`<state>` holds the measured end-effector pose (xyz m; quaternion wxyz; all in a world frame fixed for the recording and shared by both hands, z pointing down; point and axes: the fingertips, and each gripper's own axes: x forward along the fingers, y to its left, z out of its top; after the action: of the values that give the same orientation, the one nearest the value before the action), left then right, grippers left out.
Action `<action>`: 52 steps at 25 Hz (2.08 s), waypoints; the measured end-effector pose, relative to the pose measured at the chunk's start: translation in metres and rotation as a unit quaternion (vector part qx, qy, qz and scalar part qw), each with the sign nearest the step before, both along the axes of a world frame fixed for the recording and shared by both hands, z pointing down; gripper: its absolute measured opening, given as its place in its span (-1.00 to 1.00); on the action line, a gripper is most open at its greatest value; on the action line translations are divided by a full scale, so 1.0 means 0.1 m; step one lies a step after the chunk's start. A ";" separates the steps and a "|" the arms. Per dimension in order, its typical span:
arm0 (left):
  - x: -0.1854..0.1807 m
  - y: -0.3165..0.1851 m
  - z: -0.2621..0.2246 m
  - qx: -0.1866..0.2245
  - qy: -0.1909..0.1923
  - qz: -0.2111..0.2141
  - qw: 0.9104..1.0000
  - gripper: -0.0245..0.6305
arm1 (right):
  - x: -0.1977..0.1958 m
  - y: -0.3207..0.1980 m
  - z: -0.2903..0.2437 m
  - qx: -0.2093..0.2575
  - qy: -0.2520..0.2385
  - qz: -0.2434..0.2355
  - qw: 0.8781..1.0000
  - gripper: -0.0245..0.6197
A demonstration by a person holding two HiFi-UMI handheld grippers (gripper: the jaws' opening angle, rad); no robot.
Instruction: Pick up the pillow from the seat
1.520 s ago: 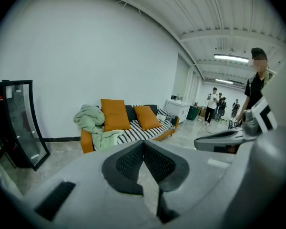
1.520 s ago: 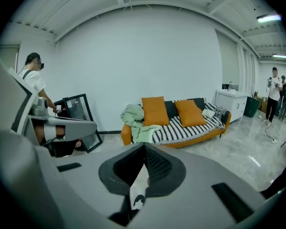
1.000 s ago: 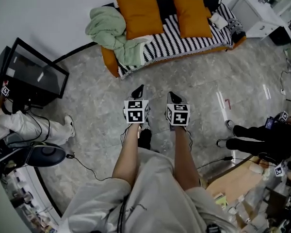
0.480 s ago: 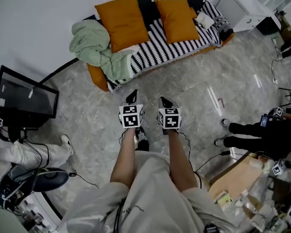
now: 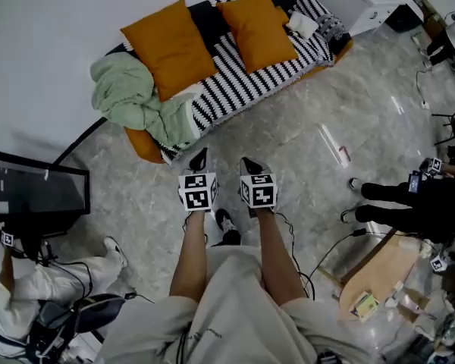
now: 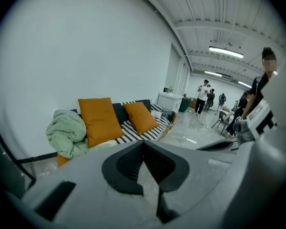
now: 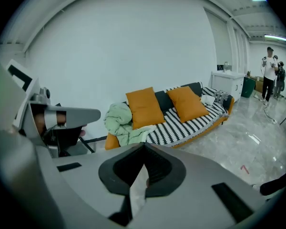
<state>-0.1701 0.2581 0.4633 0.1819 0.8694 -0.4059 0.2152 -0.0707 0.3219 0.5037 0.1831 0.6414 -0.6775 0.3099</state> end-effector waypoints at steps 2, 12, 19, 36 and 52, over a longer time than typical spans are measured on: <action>0.01 -0.01 0.11 -0.009 -0.026 0.013 1.000 -0.90 | -0.01 -0.05 0.02 -0.001 0.000 0.003 1.000 -0.90; 0.18 -0.14 0.24 -0.026 -0.025 0.006 0.999 -0.90 | 0.23 -0.23 -0.02 0.013 -0.007 0.035 0.999 -0.90; 0.07 -0.15 0.20 -0.026 -0.031 0.016 0.999 -0.90 | 0.03 -0.35 0.00 0.017 -0.015 0.025 0.999 -0.90; 0.65 -0.51 0.32 -0.062 -0.021 -0.011 0.998 -0.90 | 0.56 -0.72 0.17 0.012 -0.016 0.009 1.000 -0.90; 1.48 -1.38 0.43 -0.066 -0.038 -0.010 0.997 -0.90 | 1.20 -1.62 0.31 0.005 -0.034 -0.007 0.999 -0.90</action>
<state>-0.0218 0.1200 0.5058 0.2257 0.8423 -0.4065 0.2727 0.0490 0.1598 0.5347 0.1587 0.6266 -0.6893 0.3271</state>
